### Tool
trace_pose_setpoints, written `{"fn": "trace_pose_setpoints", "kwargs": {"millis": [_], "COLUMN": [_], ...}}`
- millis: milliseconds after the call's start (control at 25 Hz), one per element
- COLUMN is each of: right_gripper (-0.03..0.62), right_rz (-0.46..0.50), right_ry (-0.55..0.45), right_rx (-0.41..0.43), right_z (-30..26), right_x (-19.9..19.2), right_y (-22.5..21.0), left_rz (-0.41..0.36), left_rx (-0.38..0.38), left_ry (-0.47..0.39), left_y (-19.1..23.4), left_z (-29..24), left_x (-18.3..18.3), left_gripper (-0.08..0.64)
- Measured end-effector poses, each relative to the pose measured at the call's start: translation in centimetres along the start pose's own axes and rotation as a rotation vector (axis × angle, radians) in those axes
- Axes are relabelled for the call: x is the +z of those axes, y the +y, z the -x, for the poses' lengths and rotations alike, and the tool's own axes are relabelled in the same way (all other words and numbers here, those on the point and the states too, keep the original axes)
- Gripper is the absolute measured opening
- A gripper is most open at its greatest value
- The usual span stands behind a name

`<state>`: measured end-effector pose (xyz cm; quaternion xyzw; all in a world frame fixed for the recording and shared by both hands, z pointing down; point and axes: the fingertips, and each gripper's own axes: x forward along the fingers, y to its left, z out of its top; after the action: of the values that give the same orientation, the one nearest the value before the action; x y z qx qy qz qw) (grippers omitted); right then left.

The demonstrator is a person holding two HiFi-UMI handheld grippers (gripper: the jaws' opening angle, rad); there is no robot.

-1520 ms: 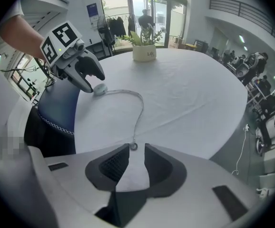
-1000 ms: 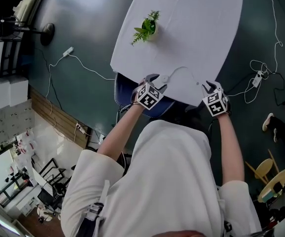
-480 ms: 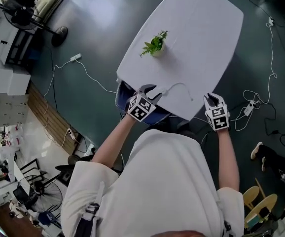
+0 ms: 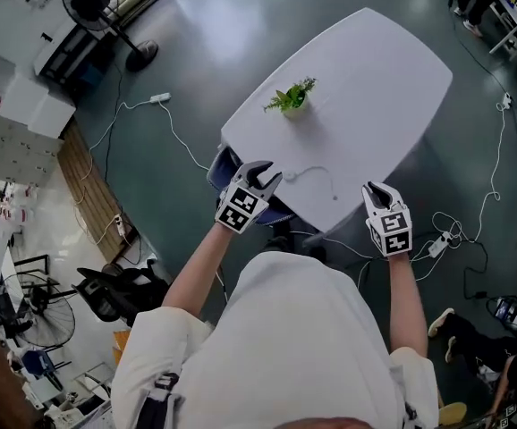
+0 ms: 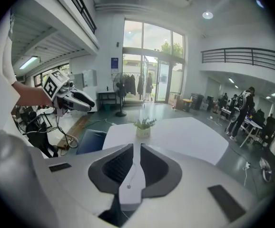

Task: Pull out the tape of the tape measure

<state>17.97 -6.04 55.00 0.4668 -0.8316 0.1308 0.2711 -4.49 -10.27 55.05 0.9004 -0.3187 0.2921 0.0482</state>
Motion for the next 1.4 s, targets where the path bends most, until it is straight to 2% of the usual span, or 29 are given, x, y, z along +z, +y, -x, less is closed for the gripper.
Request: {"fn": "trace_pose_setpoints", "kwargs": {"millis": [120,240,400,600,960,1120,1400], "right_gripper": [0.06,0.054,0.044,0.041,0.04,0.04,0.038], "right_rz": [0.009,0.014,0.024,0.026,0.067,0.051,0.092], "right_ry": [-0.059,-0.111,-0.165,-0.196,-0.218,-0.227,-0.251], "right_rx": [0.03,0.058,0.096,0.125,0.127,0.107,0.083], "right_z": [2.0,3.8,5.9,7.0,7.5,7.8,7.6], "right_x": [1.3,2.1,3.2,3.7,5.0,5.9,8.2], "right_y": [-0.5,-0.3,0.1,0.6,3.4,4.6,6.6], "left_rz": [0.035,0.089,0.135,0.148,0.123,0.132,0.148], "left_rx": [0.084,0.139,0.177,0.213,0.195,0.173,0.138], "left_ry": [-0.048,-0.057,-0.086,-0.097,-0.151,-0.182,-0.219], "left_y": [-0.8,-1.9,-3.7,-5.1,-4.4,-3.8,-2.5], "left_z": [2.0,4.4,7.2,9.2,11.5,12.0,13.0], "left_x": [1.6,1.6,1.7,1.4,1.8,2.4,2.7], "left_gripper": [0.109,0.086,0.032,0.015,0.008,0.008,0.008]}}
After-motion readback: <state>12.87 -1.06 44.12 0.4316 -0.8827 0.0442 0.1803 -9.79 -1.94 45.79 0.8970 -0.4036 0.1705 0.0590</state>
